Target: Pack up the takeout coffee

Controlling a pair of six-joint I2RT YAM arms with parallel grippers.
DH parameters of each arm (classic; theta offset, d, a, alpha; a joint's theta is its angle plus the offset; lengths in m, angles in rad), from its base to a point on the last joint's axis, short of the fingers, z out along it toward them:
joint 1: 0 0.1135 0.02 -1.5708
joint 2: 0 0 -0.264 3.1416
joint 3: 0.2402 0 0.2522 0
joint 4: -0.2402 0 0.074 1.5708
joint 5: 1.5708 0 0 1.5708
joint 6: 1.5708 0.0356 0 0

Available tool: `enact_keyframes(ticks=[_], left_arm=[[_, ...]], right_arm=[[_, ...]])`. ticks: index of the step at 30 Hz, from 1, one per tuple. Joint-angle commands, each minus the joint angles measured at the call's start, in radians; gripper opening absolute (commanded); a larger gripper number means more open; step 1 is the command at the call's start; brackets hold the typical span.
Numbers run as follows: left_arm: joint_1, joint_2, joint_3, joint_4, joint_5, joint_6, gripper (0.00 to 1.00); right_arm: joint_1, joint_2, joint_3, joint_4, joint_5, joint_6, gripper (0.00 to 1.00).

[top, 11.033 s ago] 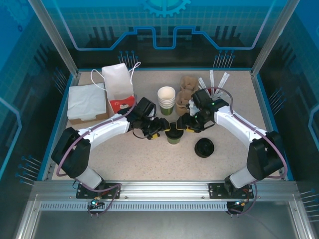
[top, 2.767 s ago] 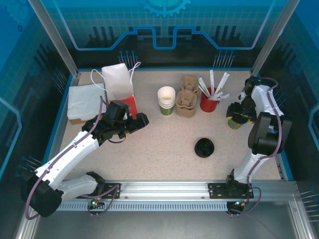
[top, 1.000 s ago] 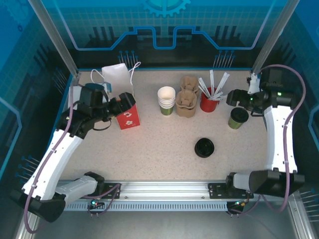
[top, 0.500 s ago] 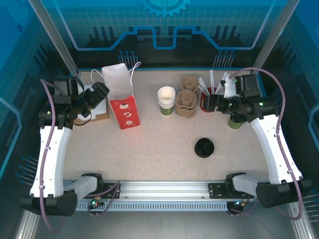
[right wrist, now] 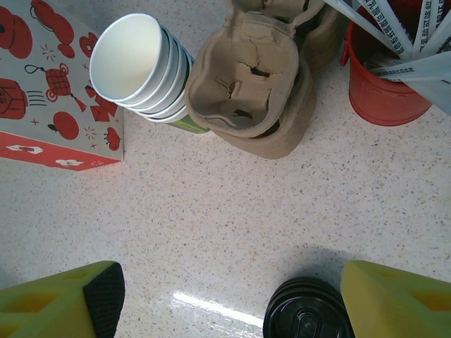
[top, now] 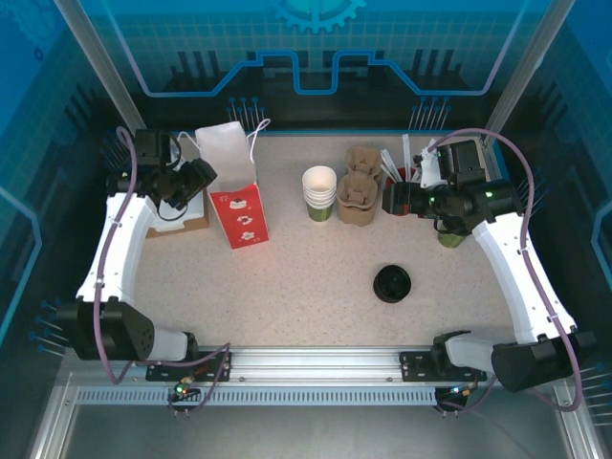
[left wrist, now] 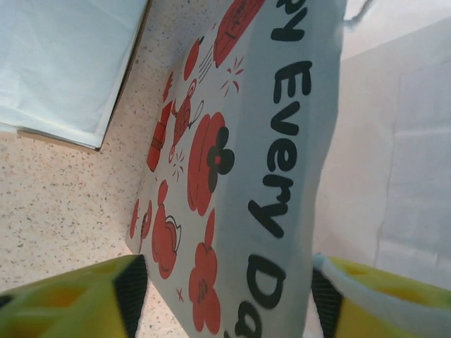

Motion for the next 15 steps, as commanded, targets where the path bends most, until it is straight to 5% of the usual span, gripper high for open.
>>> enact_keyframes(ticks=[1, 15], left_arm=[[0.006, 0.017, 0.042, 0.016, -0.014, 0.046, 0.55], [-0.029, -0.025, 0.08, -0.023, -0.025, 0.138, 0.02]], right_arm=[[0.013, -0.004, 0.011, -0.004, 0.014, 0.013, 0.82], [0.019, 0.029, 0.036, 0.009, 0.003, 0.011, 0.82]])
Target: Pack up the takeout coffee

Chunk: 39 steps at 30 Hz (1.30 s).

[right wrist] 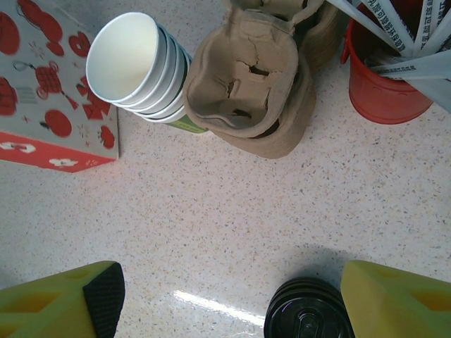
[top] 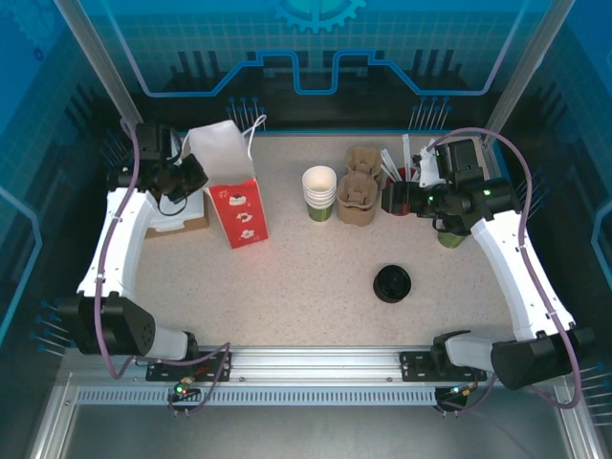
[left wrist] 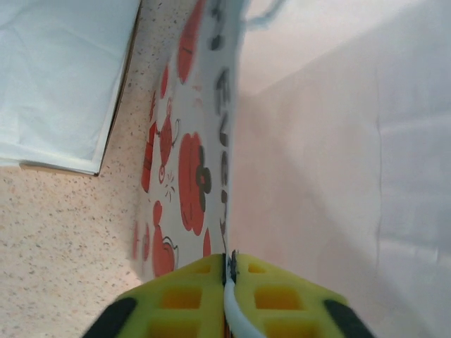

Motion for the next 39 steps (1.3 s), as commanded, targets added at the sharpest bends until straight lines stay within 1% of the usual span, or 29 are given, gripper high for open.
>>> enact_keyframes(ticks=[1, 7, 11, 15, 18, 20, 22, 24, 28, 30, 35, 39], left_arm=[[-0.023, -0.057, 0.03, -0.026, -0.013, 0.053, 0.0], [-0.061, -0.165, -0.007, -0.081, -0.038, 0.106, 0.0], [-0.07, -0.271, -0.055, -0.128, -0.038, 0.135, 0.0], [-0.082, -0.384, -0.107, -0.168, 0.007, 0.147, 0.0], [-0.087, -0.449, -0.131, -0.182, 0.062, 0.126, 0.0], [-0.096, -0.48, -0.146, -0.177, 0.098, 0.095, 0.0], [-0.108, -0.499, -0.159, -0.17, 0.134, 0.072, 0.0], [-0.123, -0.505, -0.162, -0.166, 0.16, 0.065, 0.0], [-0.171, -0.51, -0.175, -0.16, 0.169, 0.045, 0.0], [-0.197, -0.514, -0.189, -0.144, 0.166, 0.033, 0.0], [-0.264, -0.509, -0.222, -0.121, 0.139, 0.008, 0.0], [-0.321, -0.498, -0.244, -0.109, 0.108, 0.001, 0.0]], right_arm=[[0.013, 0.014, 0.036, 0.011, 0.001, 0.003, 0.82], [0.021, 0.036, 0.064, 0.004, 0.004, -0.008, 0.82], [0.061, 0.079, 0.08, -0.013, 0.016, -0.009, 0.77], [0.118, 0.152, 0.11, -0.038, 0.08, 0.029, 0.75], [0.15, 0.214, 0.136, -0.05, 0.137, 0.103, 0.73], [0.155, 0.253, 0.146, -0.047, 0.167, 0.159, 0.68], [0.166, 0.293, 0.155, -0.033, 0.194, 0.196, 0.66], [0.18, 0.335, 0.176, -0.035, 0.25, 0.22, 0.63], [0.188, 0.414, 0.207, -0.034, 0.328, 0.246, 0.63], [0.188, 0.439, 0.212, -0.012, 0.337, 0.248, 0.63], [0.174, 0.512, 0.242, 0.016, 0.308, 0.253, 0.63], [0.172, 0.564, 0.267, 0.031, 0.293, 0.242, 0.61]])
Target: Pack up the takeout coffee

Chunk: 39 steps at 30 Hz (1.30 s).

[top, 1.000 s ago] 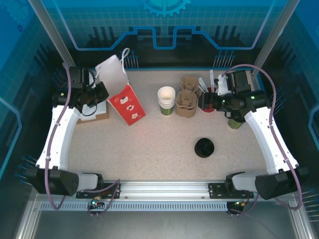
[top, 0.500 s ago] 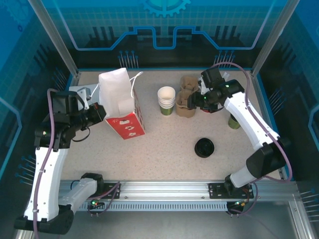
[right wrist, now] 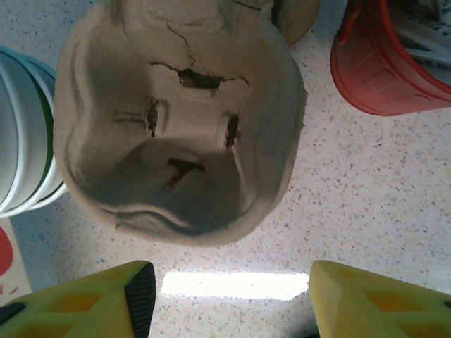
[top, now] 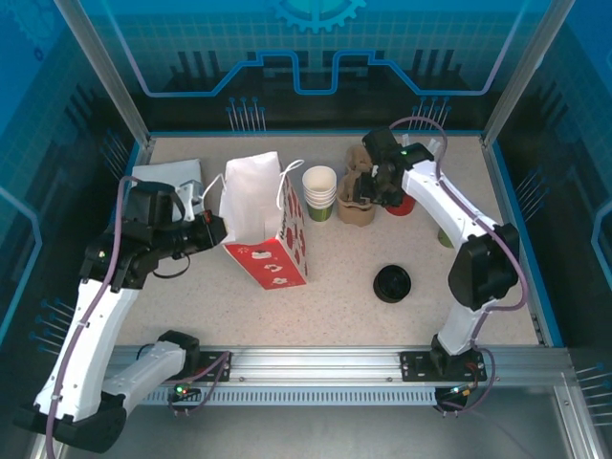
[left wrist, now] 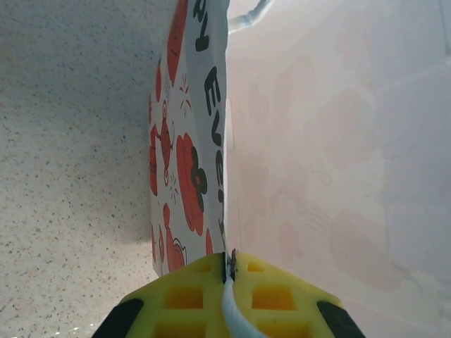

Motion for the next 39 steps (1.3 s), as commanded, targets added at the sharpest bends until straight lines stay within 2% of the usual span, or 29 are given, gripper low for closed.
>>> enact_keyframes(ticks=[1, 8, 13, 24, 28, 39], left_arm=[[-0.045, 0.007, -0.021, 0.038, -0.023, -0.032, 0.0], [-0.127, 0.041, -0.053, 0.082, -0.081, -0.06, 0.0], [-0.15, 0.053, -0.087, 0.123, -0.09, -0.075, 0.08], [-0.151, 0.045, -0.059, 0.113, -0.095, -0.075, 0.56], [-0.151, 0.032, -0.04, 0.096, -0.112, -0.075, 0.61], [-0.151, -0.007, 0.034, 0.069, -0.152, -0.035, 0.65]], right_arm=[[-0.004, 0.045, 0.048, 0.019, 0.01, 0.015, 0.6], [-0.04, 0.071, 0.032, 0.064, -0.029, 0.012, 0.59], [-0.043, 0.1, 0.053, 0.056, -0.05, 0.001, 0.57], [-0.045, 0.153, 0.111, 0.018, 0.011, -0.001, 0.52], [-0.054, 0.162, 0.108, 0.012, 0.012, 0.001, 0.48], [-0.073, 0.166, 0.068, 0.037, -0.004, 0.006, 0.37]])
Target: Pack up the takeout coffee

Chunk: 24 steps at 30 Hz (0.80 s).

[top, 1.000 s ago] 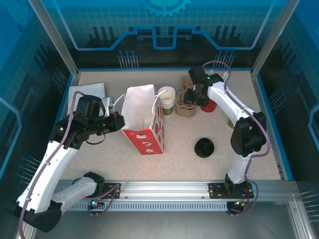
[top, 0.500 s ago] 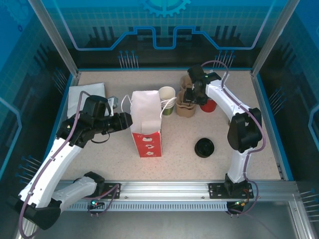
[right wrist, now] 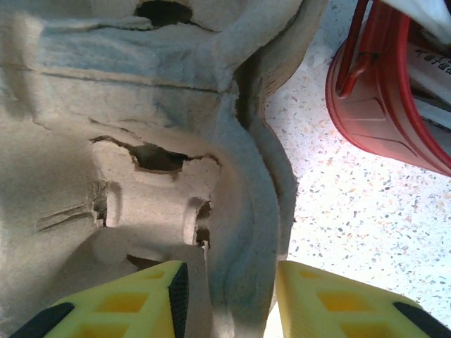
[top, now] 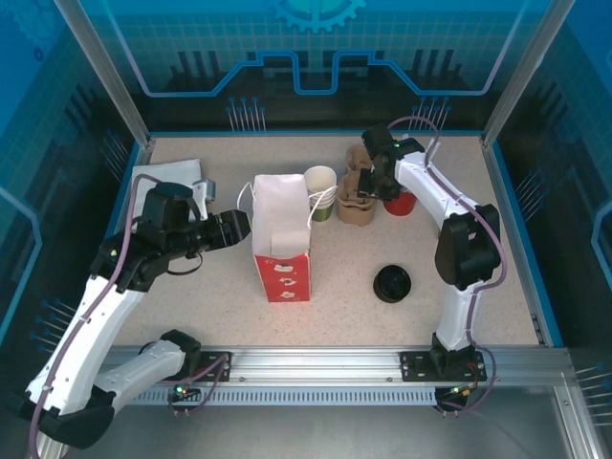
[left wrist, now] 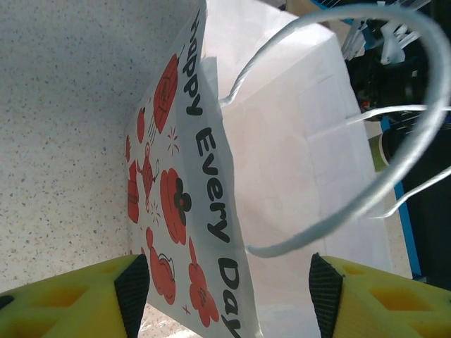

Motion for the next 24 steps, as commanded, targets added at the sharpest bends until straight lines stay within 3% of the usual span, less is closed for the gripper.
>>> enact_keyframes(ticks=[1, 9, 24], left_arm=[[-0.006, -0.015, 0.053, -0.026, -0.034, 0.035, 0.66], [-0.006, -0.016, 0.081, -0.039, -0.061, 0.042, 0.66], [-0.006, -0.027, 0.106, -0.021, -0.079, 0.047, 0.67]], right_arm=[[-0.016, 0.003, -0.015, 0.009, 0.001, 0.005, 0.36], [-0.024, -0.026, -0.022, 0.014, -0.015, -0.013, 0.16], [-0.047, -0.204, -0.107, 0.107, -0.144, -0.117, 0.0]])
